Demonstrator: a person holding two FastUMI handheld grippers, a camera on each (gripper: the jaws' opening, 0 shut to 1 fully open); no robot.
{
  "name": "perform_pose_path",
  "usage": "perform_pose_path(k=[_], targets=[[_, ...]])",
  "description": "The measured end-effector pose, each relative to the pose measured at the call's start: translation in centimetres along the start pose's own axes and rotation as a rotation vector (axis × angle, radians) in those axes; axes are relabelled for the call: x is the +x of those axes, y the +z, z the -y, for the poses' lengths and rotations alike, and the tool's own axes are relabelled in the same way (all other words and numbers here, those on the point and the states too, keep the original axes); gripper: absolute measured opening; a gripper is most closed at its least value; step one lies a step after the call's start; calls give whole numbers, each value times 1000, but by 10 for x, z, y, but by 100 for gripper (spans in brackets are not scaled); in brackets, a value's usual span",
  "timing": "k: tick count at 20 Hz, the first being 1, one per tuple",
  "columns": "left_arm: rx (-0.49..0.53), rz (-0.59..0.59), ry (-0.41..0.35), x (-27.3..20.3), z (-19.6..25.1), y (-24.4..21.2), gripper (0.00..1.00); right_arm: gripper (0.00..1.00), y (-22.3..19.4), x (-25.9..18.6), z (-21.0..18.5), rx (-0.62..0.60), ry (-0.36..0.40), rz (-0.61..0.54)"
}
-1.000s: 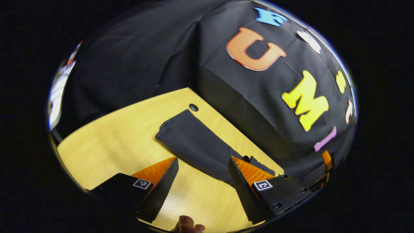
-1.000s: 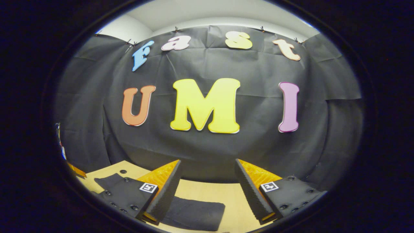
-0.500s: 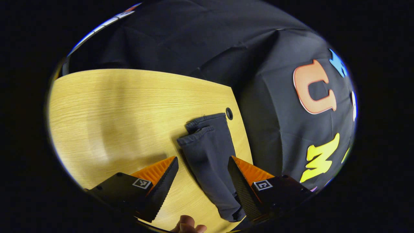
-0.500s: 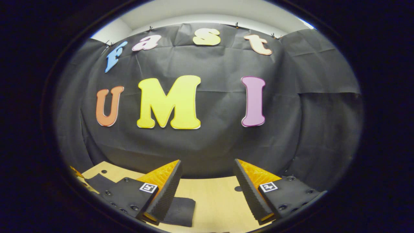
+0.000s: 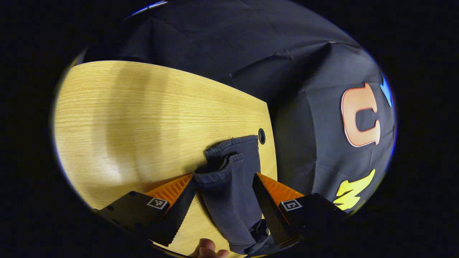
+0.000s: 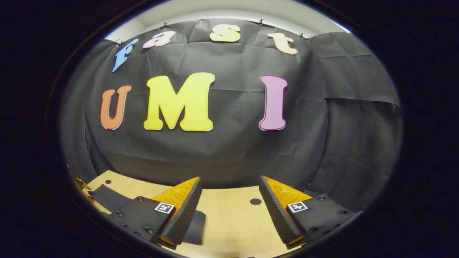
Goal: Grasp the waist and the cuffs of the jeans and fold them to make the two legs overlap; first hold the waist and fold one-third of the jeans toward the cuffs, then hold the cuffs and fold the remaining one-third in the same direction to finish folding.
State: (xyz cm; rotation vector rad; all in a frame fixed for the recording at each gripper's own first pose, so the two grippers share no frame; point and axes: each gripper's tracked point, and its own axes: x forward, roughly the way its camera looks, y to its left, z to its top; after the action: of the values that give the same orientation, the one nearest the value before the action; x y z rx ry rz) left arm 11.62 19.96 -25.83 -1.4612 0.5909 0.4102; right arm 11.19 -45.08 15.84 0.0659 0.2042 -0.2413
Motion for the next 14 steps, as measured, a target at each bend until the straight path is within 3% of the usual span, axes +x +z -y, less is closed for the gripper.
perform_pose_path(k=[6,12,13,14], targets=[[-122,62,-51,28,18,18,99,100,-9,6,2,-4,-1,-30],[-150,82,-58,51,17,23,95,99,-14,8,12,-9,-20,-57],[-139,66,-40,55,11,17,88,98,-15,8,14,-9,-25,-59],[-132,60,-28,57,7,13,60,98,-15,8,17,-10,-31,-61]])
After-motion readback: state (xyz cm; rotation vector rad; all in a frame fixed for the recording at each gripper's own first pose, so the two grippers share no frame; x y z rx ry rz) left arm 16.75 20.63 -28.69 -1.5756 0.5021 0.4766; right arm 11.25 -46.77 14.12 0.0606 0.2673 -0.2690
